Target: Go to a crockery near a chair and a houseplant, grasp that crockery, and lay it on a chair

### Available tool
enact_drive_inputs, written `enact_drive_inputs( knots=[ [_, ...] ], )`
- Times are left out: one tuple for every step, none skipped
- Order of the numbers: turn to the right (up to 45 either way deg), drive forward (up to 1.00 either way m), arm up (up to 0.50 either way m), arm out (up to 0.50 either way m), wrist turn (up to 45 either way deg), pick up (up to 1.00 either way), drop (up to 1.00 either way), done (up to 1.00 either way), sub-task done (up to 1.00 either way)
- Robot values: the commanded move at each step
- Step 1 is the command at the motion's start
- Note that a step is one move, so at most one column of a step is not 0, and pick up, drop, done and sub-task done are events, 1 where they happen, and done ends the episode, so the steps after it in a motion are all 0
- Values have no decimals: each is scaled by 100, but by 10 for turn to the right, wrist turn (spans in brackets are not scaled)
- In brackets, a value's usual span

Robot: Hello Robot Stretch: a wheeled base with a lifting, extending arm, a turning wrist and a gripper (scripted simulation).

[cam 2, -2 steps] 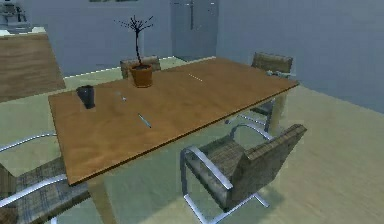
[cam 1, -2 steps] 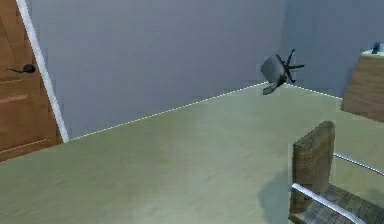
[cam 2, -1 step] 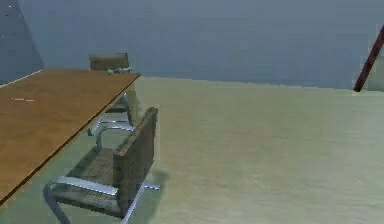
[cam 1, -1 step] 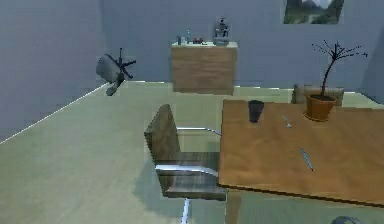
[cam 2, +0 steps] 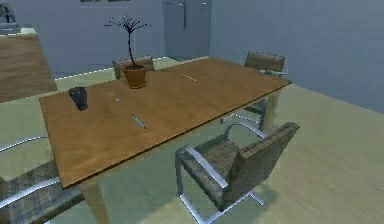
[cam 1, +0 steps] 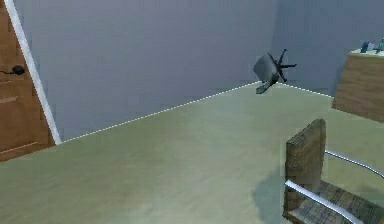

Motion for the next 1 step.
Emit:
enact_drive_inputs(
  knots=[
    [0, 25, 0, 0, 0, 0, 0, 0, 0]
  ],
)
